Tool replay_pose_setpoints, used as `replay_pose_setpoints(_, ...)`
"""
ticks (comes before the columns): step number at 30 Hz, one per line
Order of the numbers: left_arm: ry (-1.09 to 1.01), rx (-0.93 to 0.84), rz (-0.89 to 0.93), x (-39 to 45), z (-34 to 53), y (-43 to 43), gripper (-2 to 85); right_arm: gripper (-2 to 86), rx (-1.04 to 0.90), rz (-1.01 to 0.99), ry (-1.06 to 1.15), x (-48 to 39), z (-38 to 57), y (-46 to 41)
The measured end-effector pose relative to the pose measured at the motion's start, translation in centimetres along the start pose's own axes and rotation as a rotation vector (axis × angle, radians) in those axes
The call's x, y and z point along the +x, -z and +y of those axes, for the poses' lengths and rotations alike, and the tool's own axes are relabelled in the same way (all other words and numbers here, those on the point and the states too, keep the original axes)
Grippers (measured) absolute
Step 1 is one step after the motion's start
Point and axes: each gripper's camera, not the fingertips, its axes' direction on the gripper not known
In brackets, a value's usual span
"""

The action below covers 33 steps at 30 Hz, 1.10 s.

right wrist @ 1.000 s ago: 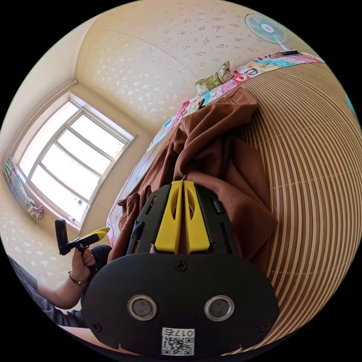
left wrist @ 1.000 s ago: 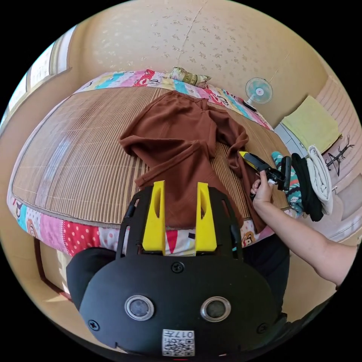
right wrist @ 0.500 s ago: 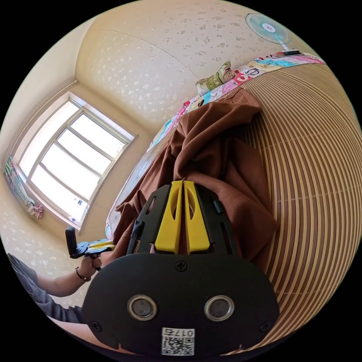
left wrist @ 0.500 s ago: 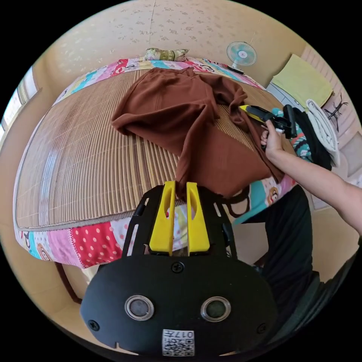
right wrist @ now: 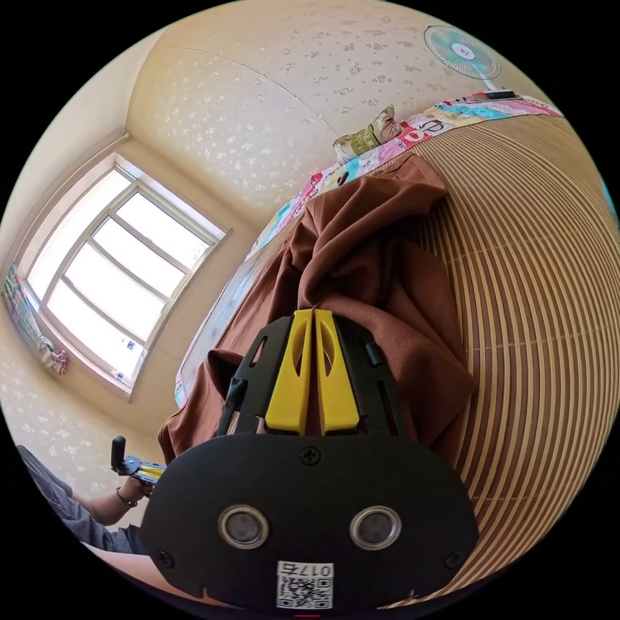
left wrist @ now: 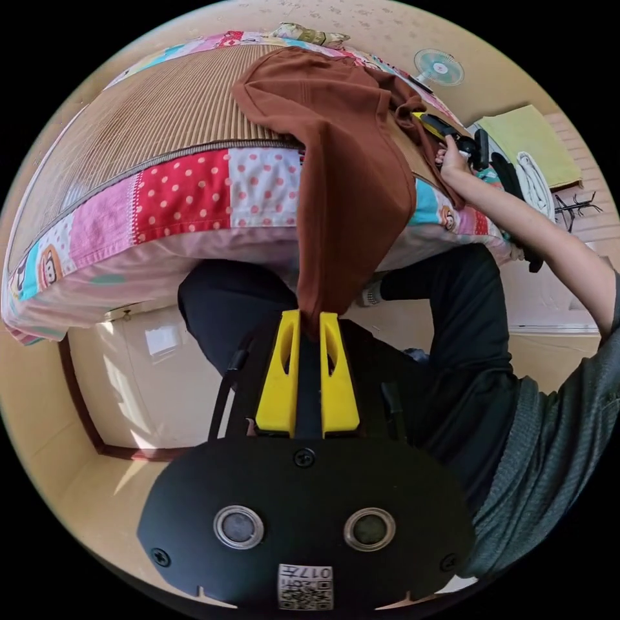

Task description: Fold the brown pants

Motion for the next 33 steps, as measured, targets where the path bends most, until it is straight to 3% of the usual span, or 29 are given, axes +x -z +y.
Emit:
replay_pose_setpoints(7,0.082,0.039,0.088,-1.1,1.5,0.5,6.0,0.8,0.013,0.076,0.079,-3.7,2.9,1.7)
replay_pose_setpoints(12,0.112,0.174,0.142,-2.5,4.0,3.1,5.3,1.5,0.015,0.077,0.126,-6.2,5.8,4.0)
replay_pose_setpoints(17,0.125,0.331,0.160,-4.2,6.7,7.1,4.2,4.3,0.000,0.372,0.181,-11.0,10.4,6.1)
replay_pose_setpoints(21,0.100,0.377,0.154,-3.9,7.3,8.5,4.2,15.0,-0.068,0.538,0.167,-13.4,14.7,6.0)
replay_pose_setpoints(24,0.072,0.373,0.170,-3.3,6.9,8.5,4.1,13.2,-0.082,0.593,0.158,-13.9,16.7,5.8)
replay_pose_setpoints(26,0.045,0.365,0.191,-2.6,6.4,8.1,4.1,6.4,-0.122,0.695,0.162,-14.5,16.6,5.8)
replay_pose_setpoints(29,0.019,0.367,0.227,-1.9,6.0,7.8,3.9,3.7,-0.240,0.563,0.098,-14.7,14.4,7.2)
replay_pose_setpoints(33,-0.004,0.386,0.269,-1.3,5.9,7.8,3.6,2.7,0.007,-0.248,0.021,-11.8,13.5,16.7)
